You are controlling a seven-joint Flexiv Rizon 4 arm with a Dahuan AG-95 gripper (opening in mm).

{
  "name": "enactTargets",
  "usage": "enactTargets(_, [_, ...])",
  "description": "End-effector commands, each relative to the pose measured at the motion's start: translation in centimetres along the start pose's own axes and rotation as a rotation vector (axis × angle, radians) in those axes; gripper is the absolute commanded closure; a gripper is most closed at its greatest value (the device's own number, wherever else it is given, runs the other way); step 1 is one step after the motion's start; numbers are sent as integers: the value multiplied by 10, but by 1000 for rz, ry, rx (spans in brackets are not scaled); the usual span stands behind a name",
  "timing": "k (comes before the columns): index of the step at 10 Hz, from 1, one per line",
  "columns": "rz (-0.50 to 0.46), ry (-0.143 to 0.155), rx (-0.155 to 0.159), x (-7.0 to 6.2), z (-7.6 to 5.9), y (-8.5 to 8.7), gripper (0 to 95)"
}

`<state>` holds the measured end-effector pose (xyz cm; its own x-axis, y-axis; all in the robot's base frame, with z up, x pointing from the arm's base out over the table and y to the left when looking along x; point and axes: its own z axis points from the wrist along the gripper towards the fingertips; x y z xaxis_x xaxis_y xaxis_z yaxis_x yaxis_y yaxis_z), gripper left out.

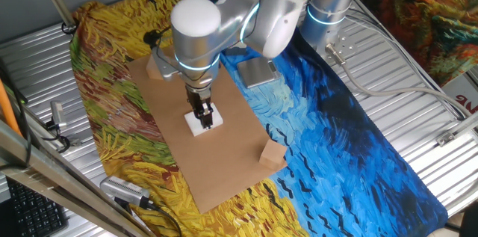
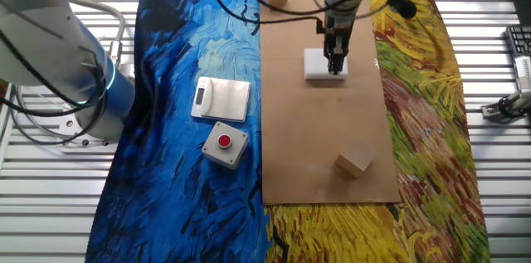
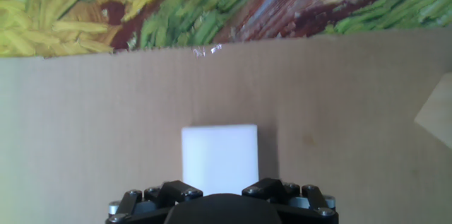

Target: Clean the tabletop with a sponge

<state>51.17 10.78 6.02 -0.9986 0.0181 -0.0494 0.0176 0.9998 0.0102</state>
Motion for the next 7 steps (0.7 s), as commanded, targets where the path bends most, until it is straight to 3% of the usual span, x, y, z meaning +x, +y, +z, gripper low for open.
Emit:
enactTargets(1, [3, -1, 6, 2, -6, -1, 190])
enactTargets(7, [1, 7, 2, 2, -15, -2, 190])
